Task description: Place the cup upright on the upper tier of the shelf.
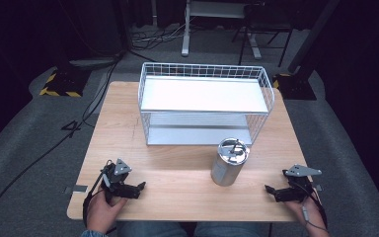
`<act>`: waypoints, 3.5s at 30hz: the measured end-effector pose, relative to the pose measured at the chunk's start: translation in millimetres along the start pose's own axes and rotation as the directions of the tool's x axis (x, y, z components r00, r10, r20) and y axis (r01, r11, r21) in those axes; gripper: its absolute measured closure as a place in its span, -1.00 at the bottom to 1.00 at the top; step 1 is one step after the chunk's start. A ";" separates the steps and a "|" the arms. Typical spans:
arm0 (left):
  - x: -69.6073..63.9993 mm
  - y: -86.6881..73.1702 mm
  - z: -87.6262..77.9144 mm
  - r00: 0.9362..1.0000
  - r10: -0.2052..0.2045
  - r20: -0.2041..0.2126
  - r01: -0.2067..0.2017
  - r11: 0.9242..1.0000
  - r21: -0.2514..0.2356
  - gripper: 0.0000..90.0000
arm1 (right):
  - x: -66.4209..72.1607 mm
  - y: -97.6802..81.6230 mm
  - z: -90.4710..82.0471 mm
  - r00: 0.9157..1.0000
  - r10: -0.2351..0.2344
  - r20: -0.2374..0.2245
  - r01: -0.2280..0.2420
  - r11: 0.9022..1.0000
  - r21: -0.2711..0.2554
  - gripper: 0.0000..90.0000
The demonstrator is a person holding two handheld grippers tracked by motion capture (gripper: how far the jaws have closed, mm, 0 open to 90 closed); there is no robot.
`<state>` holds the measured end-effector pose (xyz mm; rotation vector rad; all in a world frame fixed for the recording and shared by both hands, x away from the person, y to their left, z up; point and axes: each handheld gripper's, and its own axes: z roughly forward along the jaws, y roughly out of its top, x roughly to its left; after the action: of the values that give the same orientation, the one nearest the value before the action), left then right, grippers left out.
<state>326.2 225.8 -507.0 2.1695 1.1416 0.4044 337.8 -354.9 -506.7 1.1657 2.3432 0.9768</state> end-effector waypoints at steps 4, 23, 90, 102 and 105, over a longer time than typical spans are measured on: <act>0.0 0.0 0.0 1.000 0.000 0.000 0.000 1.000 0.000 -0.99 | 0.0 0.0 0.0 1.000 0.000 0.000 0.000 1.000 0.000 -0.99; 0.0 0.0 0.0 1.000 0.000 0.000 0.000 1.000 0.000 -0.99 | 0.7 1.6 1.3 1.000 0.000 0.004 0.000 1.000 0.001 -1.00; -0.2 0.1 0.0 1.000 -0.002 0.002 0.002 1.000 0.002 -0.99 | 60.1 78.5 -53.4 0.981 -0.119 -0.152 0.069 0.952 -0.299 -1.00; -0.2 0.1 -0.1 1.000 -0.002 0.001 0.002 1.000 0.003 -0.99 | 78.9 99.0 -36.3 0.965 -0.175 -0.194 0.107 0.942 -0.317 -1.00; -0.2 0.1 0.0 1.000 -0.002 0.002 0.002 1.000 0.001 -0.99 | 82.6 104.3 -31.0 0.961 -0.185 -0.204 0.113 0.941 -0.319 -1.00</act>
<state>326.2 225.7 -507.0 2.1695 1.1433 0.4009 328.8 -257.9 -411.0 0.7771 2.3013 1.4222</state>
